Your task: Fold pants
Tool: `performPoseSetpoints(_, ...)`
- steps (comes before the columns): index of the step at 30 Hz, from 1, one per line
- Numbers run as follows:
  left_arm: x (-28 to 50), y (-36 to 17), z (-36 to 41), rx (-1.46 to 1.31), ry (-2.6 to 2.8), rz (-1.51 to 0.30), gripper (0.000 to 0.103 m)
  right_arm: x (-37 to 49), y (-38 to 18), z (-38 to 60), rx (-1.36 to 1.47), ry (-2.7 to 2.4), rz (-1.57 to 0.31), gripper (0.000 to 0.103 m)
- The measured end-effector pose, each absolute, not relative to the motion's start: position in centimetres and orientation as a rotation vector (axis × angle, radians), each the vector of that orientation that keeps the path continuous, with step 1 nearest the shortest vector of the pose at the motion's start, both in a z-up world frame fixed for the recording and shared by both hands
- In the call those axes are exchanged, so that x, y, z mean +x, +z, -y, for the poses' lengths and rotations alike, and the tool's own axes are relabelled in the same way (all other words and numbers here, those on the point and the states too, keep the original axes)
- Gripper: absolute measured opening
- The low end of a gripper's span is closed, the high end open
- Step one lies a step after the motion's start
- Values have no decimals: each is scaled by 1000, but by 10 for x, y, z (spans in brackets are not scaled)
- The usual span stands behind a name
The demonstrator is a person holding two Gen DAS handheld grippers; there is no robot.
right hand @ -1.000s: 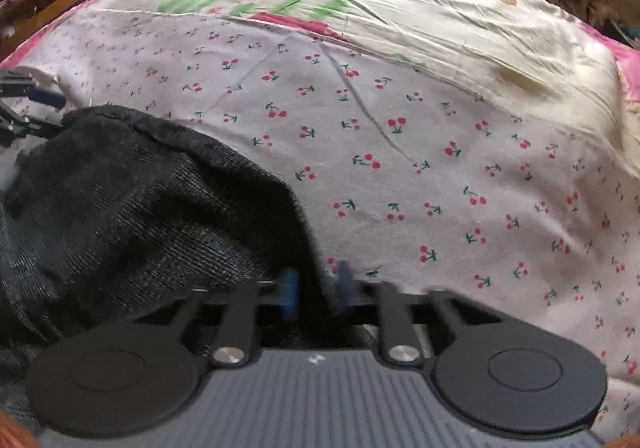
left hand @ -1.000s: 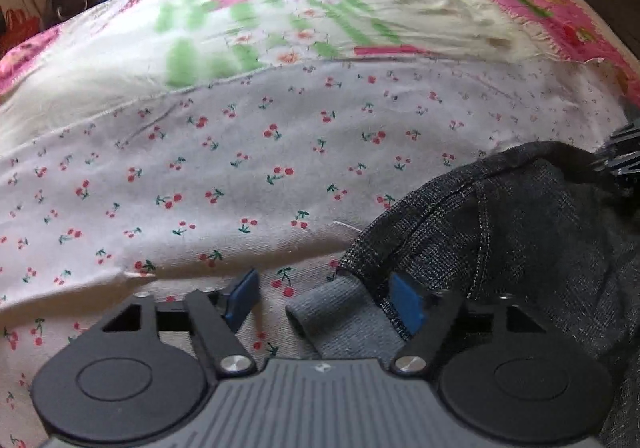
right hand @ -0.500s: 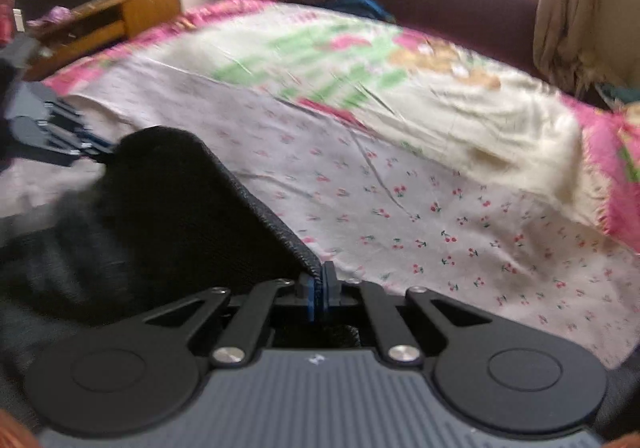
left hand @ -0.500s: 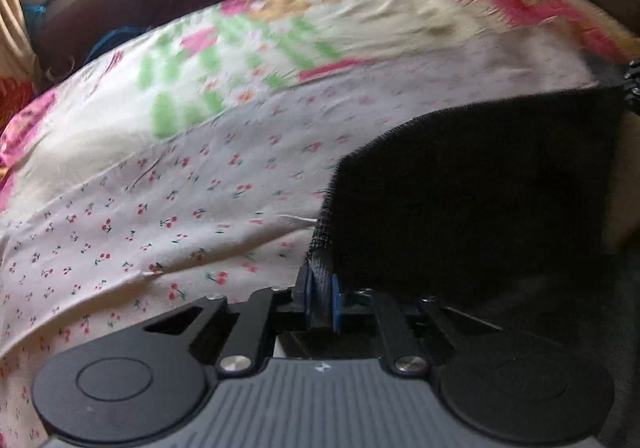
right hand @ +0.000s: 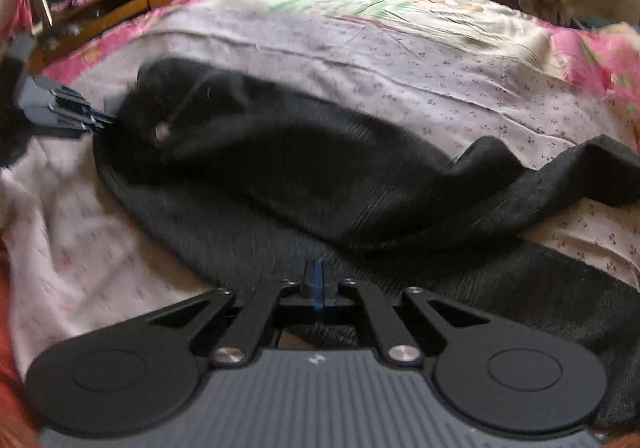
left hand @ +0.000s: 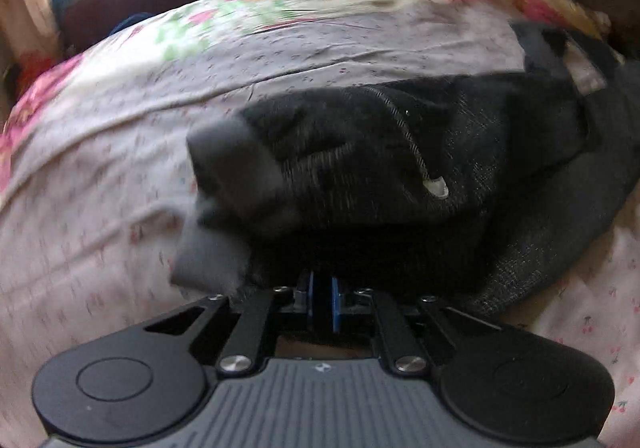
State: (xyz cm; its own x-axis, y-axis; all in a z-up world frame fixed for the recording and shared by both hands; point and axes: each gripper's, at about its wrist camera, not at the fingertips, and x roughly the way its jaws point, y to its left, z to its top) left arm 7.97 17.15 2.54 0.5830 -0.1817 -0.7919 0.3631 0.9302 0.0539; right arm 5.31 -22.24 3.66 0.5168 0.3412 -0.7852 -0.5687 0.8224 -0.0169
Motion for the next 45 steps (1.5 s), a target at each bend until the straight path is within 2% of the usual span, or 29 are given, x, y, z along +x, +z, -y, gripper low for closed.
performPoseSetpoints(2,73,26,-171,191,-273,-846,25,44,28,202,-392,560,-834,4)
performPoseSetpoints(6,74,28,-159,255,-225,-769,41,38,25,147,-535,633,-674,12)
performPoseSetpoints(8,73,29,-156,294,-238,-754,45,45,26,119,-563,696,-616,18)
performPoseSetpoints(10,72,28,-152,367,-215,-714,50,53,25,83,-598,758,-577,37)
performPoseSetpoints(12,66,23,-150,478,-181,-653,53,56,18,49,-677,817,-512,44)
performPoseSetpoints(20,70,-4,-123,718,-210,-524,56,71,-10,-1,-763,879,-477,44)
performPoseSetpoints(23,85,9,-133,655,-177,-538,53,76,-20,-19,-800,832,-418,42)
performPoseSetpoints(25,96,23,-145,595,-155,-546,47,93,-17,-23,-725,811,-450,20)
performPoseSetpoints(28,102,45,-159,551,-155,-536,38,118,3,-20,-540,818,-528,15)
performPoseSetpoints(32,87,61,-166,523,-160,-499,38,124,39,-3,-359,852,-572,13)
performPoseSetpoints(35,70,33,-146,701,-167,-464,38,123,42,5,-348,876,-589,13)
performPoseSetpoints(37,67,15,-136,776,-179,-472,48,124,38,7,-335,892,-630,13)
performPoseSetpoints(39,71,6,-131,782,-184,-473,53,110,33,11,-361,898,-633,13)
performPoseSetpoints(41,76,2,-130,783,-162,-463,53,106,32,11,-363,905,-651,13)
performPoseSetpoints(42,77,2,-130,788,-148,-459,52,107,33,10,-361,904,-656,13)
performPoseSetpoints(43,79,5,-132,765,-132,-460,42,104,35,9,-362,901,-656,13)
performPoseSetpoints(45,79,16,-138,722,-118,-462,34,104,41,10,-355,897,-657,13)
